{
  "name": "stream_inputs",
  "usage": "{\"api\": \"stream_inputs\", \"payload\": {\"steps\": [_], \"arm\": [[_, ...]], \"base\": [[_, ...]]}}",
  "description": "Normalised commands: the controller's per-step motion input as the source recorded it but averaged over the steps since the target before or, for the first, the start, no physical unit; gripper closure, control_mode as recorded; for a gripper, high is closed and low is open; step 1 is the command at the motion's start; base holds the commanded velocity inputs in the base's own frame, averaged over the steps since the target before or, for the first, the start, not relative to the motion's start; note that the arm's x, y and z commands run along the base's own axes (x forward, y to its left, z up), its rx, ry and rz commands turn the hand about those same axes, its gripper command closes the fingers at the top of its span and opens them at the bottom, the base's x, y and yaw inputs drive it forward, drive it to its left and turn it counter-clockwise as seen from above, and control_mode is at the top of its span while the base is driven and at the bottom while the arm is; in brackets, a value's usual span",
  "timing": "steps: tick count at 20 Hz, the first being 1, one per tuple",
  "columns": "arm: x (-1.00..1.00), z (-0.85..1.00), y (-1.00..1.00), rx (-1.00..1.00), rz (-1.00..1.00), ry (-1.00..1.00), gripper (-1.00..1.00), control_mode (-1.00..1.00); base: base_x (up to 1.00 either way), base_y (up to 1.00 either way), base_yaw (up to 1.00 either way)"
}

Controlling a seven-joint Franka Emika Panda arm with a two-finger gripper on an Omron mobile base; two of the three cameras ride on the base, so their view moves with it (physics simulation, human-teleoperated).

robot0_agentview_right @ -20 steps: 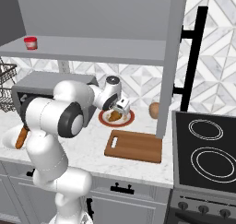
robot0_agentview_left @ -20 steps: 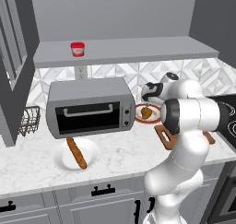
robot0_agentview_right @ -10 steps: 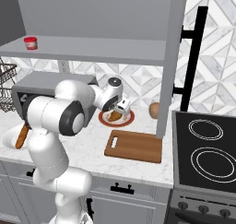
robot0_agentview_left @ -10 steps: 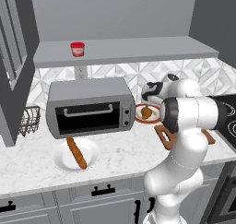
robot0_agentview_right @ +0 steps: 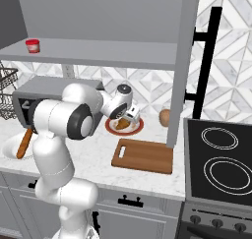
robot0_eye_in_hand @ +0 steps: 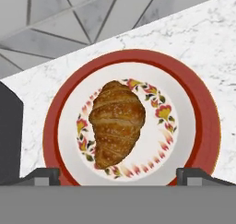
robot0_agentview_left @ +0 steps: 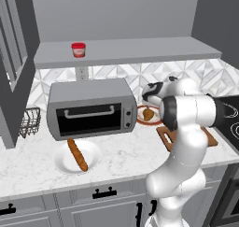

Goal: From the different types of pastries on the counter, select a croissant and place it on the cutting board. Then retrieve a jar of jam from the cabinet and place it alongside the croissant on the cutting board.

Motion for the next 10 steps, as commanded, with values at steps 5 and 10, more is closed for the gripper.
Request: {"api": "stream_inputs", "payload": {"steps": [5, 10], "arm": [[0.25, -0.14, -0.04, -0.01, -0.01, 0.0, -1.0, -1.0], [0.1, -0.05, 0.0, 0.0, 0.0, 0.0, -1.0, -1.0]], "base": [[0.0, 0.0, 0.0], [0.0, 0.0, 0.0]]}}
